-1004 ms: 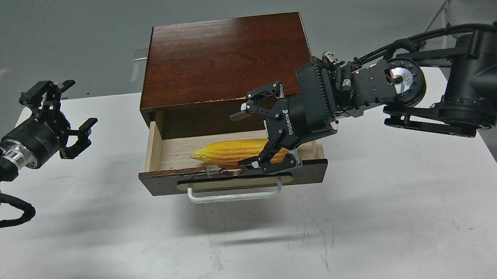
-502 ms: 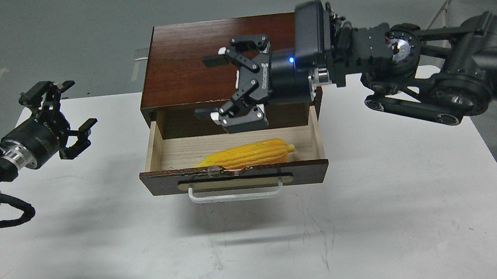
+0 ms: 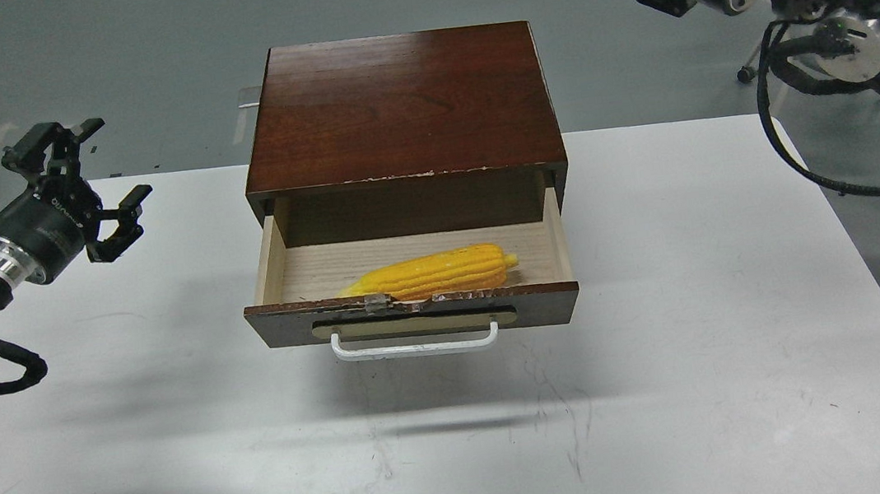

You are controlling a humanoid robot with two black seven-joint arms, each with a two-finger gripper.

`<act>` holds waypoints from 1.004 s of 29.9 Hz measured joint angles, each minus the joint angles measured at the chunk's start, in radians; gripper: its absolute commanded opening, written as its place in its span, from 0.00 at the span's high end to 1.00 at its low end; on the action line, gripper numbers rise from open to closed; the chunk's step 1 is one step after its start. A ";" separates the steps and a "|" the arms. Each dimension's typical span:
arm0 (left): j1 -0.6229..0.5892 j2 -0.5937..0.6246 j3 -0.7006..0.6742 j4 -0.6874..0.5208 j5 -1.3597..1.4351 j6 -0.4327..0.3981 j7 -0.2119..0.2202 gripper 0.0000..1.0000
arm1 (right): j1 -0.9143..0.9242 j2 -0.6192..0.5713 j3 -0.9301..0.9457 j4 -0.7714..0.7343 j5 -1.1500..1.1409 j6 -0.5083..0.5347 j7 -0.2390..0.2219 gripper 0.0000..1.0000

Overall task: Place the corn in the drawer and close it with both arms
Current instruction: 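Withdraw the right gripper and raise the left gripper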

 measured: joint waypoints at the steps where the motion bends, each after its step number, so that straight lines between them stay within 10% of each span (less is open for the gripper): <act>1: 0.000 0.000 0.001 0.000 0.000 0.000 -0.003 0.02 | -0.038 -0.008 0.009 0.000 0.020 0.000 0.000 0.00; 11: -0.024 0.046 0.010 -0.043 0.198 0.044 -0.074 0.02 | -0.293 -0.042 0.190 0.004 0.080 0.041 -0.001 0.00; 16: -0.045 0.165 0.006 -0.246 0.618 0.309 -0.166 0.02 | -0.340 -0.049 0.202 -0.003 0.080 0.042 0.008 0.00; 24: -0.082 0.424 -0.005 -0.732 1.287 0.670 -0.172 0.02 | -0.379 -0.051 0.203 -0.007 0.077 0.035 0.014 0.00; 30: -0.084 0.457 0.014 -0.793 1.916 0.920 -0.173 0.02 | -0.416 -0.051 0.203 -0.007 0.077 0.035 0.016 0.00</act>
